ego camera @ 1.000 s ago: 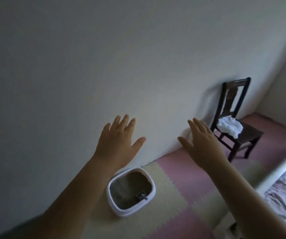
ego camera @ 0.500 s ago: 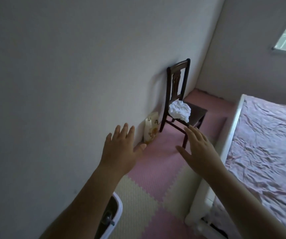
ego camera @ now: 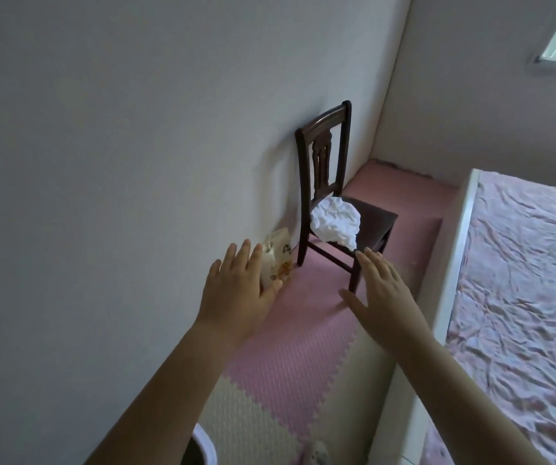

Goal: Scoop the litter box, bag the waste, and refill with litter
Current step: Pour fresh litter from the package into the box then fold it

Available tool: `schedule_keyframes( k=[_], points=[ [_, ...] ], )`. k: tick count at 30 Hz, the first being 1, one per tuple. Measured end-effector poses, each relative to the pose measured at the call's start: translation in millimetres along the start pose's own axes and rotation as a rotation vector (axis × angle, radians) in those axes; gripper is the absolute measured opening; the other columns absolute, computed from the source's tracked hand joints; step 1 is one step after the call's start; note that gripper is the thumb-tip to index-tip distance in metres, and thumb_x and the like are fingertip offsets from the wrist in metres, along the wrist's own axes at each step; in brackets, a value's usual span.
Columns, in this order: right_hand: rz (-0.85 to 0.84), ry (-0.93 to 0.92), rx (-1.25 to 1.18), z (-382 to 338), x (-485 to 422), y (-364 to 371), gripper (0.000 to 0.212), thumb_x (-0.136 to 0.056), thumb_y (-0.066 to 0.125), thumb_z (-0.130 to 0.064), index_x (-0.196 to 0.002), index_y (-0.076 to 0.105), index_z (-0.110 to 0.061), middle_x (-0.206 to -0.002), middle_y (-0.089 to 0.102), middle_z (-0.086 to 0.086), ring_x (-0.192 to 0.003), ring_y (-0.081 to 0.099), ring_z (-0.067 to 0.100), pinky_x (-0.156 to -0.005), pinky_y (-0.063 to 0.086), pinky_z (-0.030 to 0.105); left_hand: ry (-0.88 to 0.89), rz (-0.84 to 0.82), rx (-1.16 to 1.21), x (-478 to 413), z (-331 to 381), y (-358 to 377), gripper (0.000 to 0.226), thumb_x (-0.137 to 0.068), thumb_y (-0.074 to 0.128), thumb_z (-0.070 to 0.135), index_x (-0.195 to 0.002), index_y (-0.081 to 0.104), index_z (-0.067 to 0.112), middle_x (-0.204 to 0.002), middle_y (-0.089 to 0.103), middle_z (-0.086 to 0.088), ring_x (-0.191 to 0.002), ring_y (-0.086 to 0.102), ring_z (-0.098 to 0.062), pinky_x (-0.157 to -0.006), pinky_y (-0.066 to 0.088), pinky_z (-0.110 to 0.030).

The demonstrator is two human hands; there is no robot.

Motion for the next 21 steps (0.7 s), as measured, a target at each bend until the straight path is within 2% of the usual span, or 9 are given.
schedule_keyframes(
  k=[6, 10, 17, 19, 21],
  points=[
    [0.019, -0.039, -0.046, 40.9, -98.6, -10.6, 0.077, -0.094, 0.047, -0.049, -0.153, 0.014, -0.012, -0.160, 0.013, 0.003, -0.148, 0.005, 0.017, -0.112, -0.002, 0.023, -0.020, 0.047, -0.074, -89.9, 13.7, -4.9, 0.068, -0.097, 0.027, 0.053, -0.152, 0.009, 0.017, -0.160, 0.007, -0.006, -0.147, 0.004, -0.025, -0.118, 0.012, -0.041],
    [-0.020, -0.076, -0.071, 51.1, -153.4, -9.9, 0.079, -0.091, 0.041, -0.055, -0.153, 0.015, -0.013, -0.160, 0.013, 0.002, -0.148, 0.005, 0.017, -0.118, 0.005, 0.030, -0.042, 0.064, -0.069, -138.9, 16.7, -5.2, 0.068, -0.097, 0.027, 0.054, -0.152, 0.010, 0.018, -0.160, 0.007, -0.005, -0.147, 0.003, -0.024, -0.119, 0.013, -0.042],
    [-0.039, -0.139, -0.033, 80.7, -265.8, 17.2, 0.075, -0.094, 0.047, -0.050, -0.152, 0.016, -0.016, -0.160, 0.012, 0.001, -0.148, 0.005, 0.015, -0.119, 0.008, 0.031, -0.089, 0.062, -0.011, -248.9, -0.8, 41.9, 0.068, -0.097, 0.025, 0.054, -0.152, 0.008, 0.017, -0.160, 0.007, -0.005, -0.147, 0.004, -0.023, -0.119, 0.013, -0.041],
    [-0.078, -0.174, -0.004, 85.8, -301.1, 31.5, 0.074, -0.094, 0.046, -0.051, -0.152, 0.017, -0.016, -0.160, 0.012, 0.001, -0.148, 0.004, 0.016, -0.119, 0.005, 0.031, -0.115, 0.063, 0.042, -282.9, -10.1, 60.2, 0.068, -0.097, 0.029, 0.052, -0.152, 0.014, 0.015, -0.159, 0.015, -0.006, -0.146, 0.012, -0.024, -0.117, 0.018, -0.041],
    [-0.113, -0.205, 0.025, 89.8, -339.7, 48.0, 0.072, -0.095, 0.046, -0.050, -0.152, 0.018, -0.016, -0.160, 0.012, 0.001, -0.148, 0.002, 0.016, -0.119, 0.003, 0.031, -0.157, 0.092, 0.088, -316.0, -24.1, 77.2, 0.065, -0.096, 0.038, 0.049, -0.148, 0.028, 0.011, -0.153, 0.031, -0.009, -0.141, 0.028, -0.024, -0.112, 0.027, -0.039]
  ],
)
Point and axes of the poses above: each hand's wrist, its own x-axis away from the middle knuckle, its own y-axis out of the palm, z = x × y, the point moved 6 cm from there along -x, towards the middle knuckle
